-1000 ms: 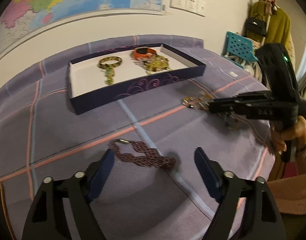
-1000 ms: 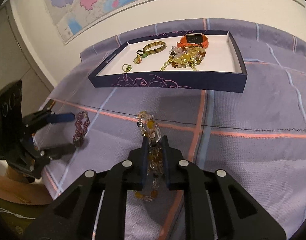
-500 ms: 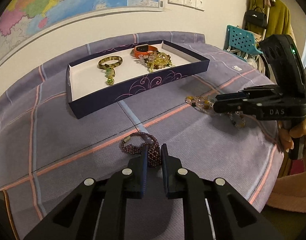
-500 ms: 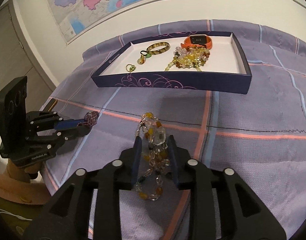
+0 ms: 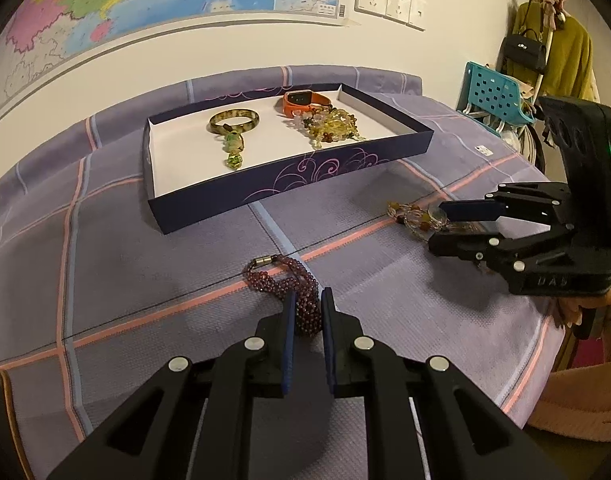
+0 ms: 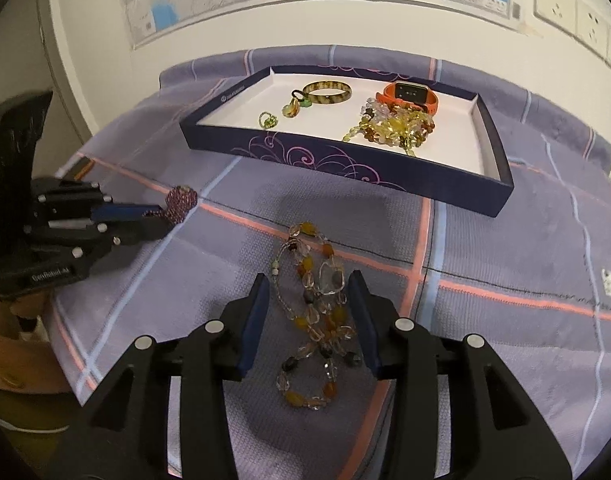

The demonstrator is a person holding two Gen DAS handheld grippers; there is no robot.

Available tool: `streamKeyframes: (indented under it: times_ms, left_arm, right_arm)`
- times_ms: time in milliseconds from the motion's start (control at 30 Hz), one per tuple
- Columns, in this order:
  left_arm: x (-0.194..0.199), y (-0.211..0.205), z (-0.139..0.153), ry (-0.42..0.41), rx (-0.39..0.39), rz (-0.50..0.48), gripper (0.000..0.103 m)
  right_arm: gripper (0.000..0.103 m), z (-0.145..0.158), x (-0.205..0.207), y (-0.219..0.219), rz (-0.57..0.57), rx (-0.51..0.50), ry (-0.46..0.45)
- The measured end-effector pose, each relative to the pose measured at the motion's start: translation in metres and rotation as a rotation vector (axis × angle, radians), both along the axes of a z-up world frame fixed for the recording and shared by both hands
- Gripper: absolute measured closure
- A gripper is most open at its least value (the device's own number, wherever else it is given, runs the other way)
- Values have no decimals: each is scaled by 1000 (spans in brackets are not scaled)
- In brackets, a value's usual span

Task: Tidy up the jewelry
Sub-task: 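Lift the bead bracelet with the right tool while the left tool grasps the maroon strand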

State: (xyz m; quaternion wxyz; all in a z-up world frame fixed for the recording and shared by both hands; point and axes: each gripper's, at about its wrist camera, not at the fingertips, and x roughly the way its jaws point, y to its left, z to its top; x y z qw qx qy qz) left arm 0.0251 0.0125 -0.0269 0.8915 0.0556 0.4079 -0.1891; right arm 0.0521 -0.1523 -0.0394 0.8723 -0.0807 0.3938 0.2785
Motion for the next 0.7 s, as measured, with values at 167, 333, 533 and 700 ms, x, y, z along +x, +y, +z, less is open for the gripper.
streamKeyframes:
  times_ms: [167, 333, 533, 700]
  left_arm:
    - [1, 1, 0, 3, -2, 2, 92]
    - [2, 1, -1, 7, -9, 11, 92]
    - [3, 6, 6, 1, -62, 19, 93]
    - [1, 12, 16, -10, -108, 21, 93]
  right_arm:
    - [68, -1, -3, 6, -15, -35, -22]
    - [87, 0, 0, -2, -35, 11, -5]
    - [88, 2, 9, -21, -16, 218, 97]
    - [88, 12, 10, -29, 11, 360, 133]
